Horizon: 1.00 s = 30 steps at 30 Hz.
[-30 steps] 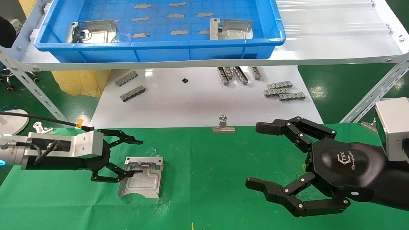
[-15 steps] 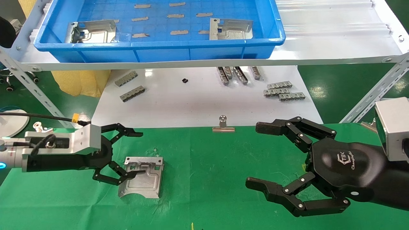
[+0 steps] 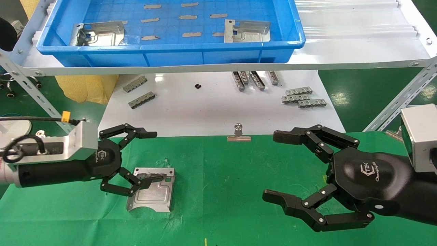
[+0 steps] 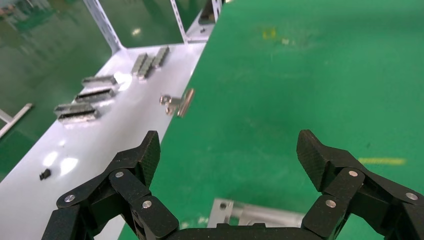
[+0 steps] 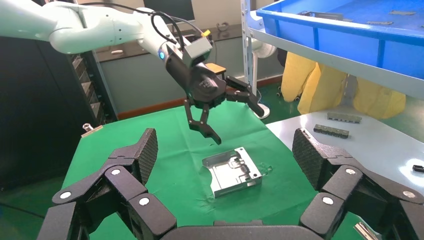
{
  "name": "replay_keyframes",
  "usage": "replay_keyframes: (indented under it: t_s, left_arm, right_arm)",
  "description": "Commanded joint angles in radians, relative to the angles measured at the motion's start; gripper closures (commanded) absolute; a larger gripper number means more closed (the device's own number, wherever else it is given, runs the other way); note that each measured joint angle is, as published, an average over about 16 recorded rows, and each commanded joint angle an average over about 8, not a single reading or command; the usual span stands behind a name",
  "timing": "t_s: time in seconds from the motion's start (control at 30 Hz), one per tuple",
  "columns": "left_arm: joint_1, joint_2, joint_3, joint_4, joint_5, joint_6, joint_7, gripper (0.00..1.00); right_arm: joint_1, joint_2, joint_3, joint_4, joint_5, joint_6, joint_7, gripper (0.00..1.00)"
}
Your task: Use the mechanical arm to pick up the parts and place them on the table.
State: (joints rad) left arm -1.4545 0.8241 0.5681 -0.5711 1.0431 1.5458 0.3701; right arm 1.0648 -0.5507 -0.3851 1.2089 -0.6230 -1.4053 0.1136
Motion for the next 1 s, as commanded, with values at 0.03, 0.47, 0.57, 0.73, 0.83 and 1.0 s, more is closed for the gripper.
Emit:
replay_keyframes:
  t_s: [0.03, 0.47, 0.57, 0.73, 0.83, 1.0]
  left_arm:
    - [0.022, -0.012, -0.017, -0.041, -0.018, -0.003, -0.032, 0.0]
    - [0.164, -0.092, -0.125, -0.308, -0.135, -0.022, -0.241, 0.0]
    - [0.197, -0.11, -0.15, -0.37, -0.162, -0.026, -0.289, 0.0]
    - [0.251, -0.141, -0.191, -0.472, -0.207, -0.033, -0.369, 0.0]
    - [0.284, -0.159, -0.216, -0.533, -0.234, -0.038, -0.417, 0.0]
    - [0.339, -0.19, -0.257, -0.636, -0.279, -0.045, -0.497, 0.0]
  right_arm:
    - [0.0, 0.0, 0.0, 0.0, 0.0, 0.0, 0.0, 0.0]
    - [0.0, 0.0, 0.0, 0.0, 0.0, 0.0, 0.0, 0.0]
    - [0.0, 0.0, 0.0, 0.0, 0.0, 0.0, 0.0, 0.0]
    - [0.0, 0.0, 0.0, 0.0, 0.0, 0.0, 0.0, 0.0]
    - [0.0, 0.0, 0.0, 0.0, 0.0, 0.0, 0.0, 0.0]
    - [0.0, 0.0, 0.0, 0.0, 0.0, 0.0, 0.0, 0.0]
